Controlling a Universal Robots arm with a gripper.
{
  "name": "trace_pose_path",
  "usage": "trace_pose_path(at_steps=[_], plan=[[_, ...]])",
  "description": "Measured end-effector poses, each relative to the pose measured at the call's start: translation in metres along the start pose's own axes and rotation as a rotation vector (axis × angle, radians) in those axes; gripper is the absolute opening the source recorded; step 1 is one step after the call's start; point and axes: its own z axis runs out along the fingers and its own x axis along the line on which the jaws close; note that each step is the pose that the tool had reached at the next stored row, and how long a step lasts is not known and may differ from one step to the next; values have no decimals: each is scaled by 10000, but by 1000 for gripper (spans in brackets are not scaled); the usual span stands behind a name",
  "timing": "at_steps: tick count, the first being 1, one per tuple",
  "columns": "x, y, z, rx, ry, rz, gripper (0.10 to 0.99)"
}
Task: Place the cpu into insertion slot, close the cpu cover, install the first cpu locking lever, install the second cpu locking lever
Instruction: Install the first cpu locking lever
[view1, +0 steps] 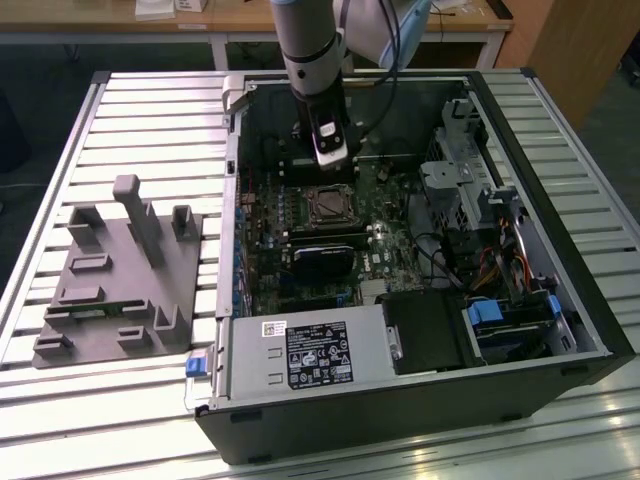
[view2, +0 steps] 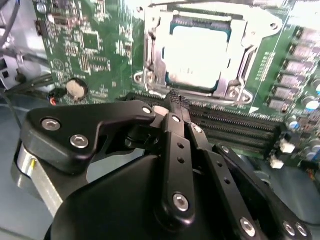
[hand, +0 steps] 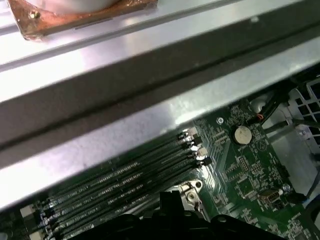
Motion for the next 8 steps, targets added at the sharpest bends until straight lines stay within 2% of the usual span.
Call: trace_pose_path(at_steps=[8], plan=[[-44, -74, -6, 448, -66, -101, 106]])
